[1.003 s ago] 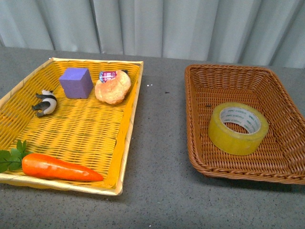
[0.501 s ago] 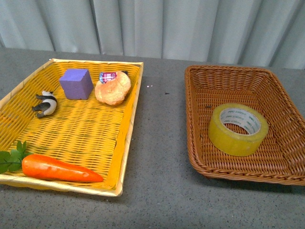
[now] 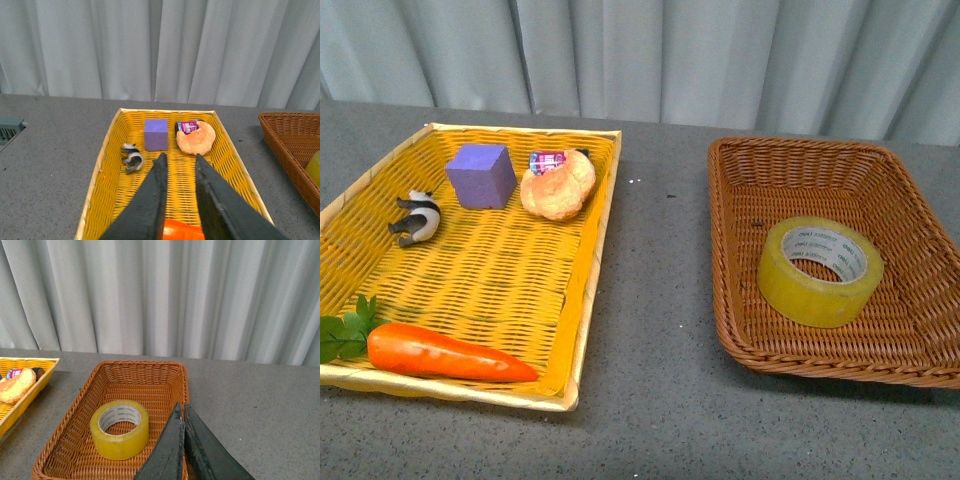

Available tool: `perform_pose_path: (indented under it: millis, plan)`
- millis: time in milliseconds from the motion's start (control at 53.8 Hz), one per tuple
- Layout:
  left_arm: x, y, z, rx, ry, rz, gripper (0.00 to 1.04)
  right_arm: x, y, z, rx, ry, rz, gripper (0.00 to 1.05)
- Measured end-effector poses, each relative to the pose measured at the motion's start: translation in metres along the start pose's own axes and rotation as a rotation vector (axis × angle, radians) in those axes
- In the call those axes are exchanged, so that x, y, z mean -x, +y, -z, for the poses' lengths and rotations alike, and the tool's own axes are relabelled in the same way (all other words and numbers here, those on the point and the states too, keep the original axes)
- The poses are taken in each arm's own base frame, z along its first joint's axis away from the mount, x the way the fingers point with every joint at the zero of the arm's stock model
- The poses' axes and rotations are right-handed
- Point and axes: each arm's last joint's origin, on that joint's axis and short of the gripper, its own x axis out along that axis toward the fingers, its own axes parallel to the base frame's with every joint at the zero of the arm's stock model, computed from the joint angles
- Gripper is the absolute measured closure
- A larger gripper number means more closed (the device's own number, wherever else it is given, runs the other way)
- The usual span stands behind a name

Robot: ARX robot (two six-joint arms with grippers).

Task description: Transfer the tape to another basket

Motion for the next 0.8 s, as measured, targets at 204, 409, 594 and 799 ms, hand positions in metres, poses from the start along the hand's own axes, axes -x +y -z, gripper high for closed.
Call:
perform_pose_path:
  millis: [204, 409, 594, 799]
  plan:
    - [0.0000, 0.0000, 0.0000, 0.000, 0.000, 0.000, 0.48, 0.0000, 0.0000, 0.0000, 0.000, 0.000, 0.000, 0.62]
    - [0.0000, 0.0000, 0.0000, 0.000, 0.000, 0.000, 0.05, 0.0000, 0.0000, 0.0000, 0.000, 0.000, 0.000, 0.14]
    - [0.0000, 0.0000, 0.0000, 0.000, 0.000, 0.000, 0.07, 0.0000, 0.0000, 0.0000, -0.001, 0.000, 0.000, 0.09]
    - [0.0000, 0.0000, 0.0000, 0.000, 0.000, 0.000, 0.07, 0.0000, 0.0000, 0.0000, -0.001, 0.000, 0.000, 0.09]
